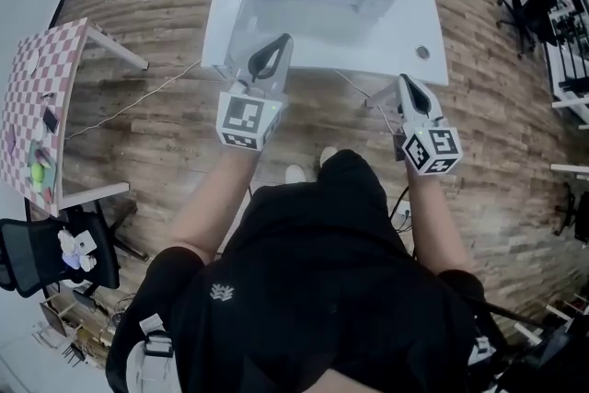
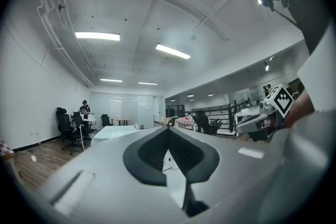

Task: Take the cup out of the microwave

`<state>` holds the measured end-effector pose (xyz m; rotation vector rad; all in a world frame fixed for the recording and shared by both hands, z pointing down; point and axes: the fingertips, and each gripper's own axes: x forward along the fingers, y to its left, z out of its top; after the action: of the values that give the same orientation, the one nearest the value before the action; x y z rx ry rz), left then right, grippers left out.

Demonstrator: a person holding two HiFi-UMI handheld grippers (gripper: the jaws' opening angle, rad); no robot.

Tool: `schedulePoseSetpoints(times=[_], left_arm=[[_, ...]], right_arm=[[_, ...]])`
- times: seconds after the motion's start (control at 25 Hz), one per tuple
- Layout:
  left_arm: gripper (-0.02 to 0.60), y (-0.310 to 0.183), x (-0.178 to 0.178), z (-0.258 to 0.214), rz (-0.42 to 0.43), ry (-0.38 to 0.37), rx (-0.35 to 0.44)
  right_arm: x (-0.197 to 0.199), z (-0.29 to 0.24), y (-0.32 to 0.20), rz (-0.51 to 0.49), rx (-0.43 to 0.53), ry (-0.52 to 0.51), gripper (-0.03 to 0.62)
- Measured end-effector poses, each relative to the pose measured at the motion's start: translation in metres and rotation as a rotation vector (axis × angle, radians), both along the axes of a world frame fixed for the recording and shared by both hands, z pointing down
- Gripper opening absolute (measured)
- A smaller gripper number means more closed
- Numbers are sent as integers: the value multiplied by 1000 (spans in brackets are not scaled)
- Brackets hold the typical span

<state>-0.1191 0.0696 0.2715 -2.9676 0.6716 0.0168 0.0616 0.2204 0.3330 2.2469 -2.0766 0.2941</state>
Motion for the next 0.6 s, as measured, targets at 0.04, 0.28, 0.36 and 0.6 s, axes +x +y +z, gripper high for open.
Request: schedulePoseSetpoints(times=[0.04,0.28,0.36,0.6], left_arm=[[0,-2,2,1,0,0,-2],[0,-24,10,4,-34,-2,-6],[0,-35,15,4,-48,-4,-9],[0,-70,45,5,-83,-11,-22]], right_arm=[[2,2,-3,0,-4,-5,0],[9,13,-38,-41,-6,-13,0],[16,14,-56,-57,1,-21,0],[46,5,-116,-119,38,-9,0]])
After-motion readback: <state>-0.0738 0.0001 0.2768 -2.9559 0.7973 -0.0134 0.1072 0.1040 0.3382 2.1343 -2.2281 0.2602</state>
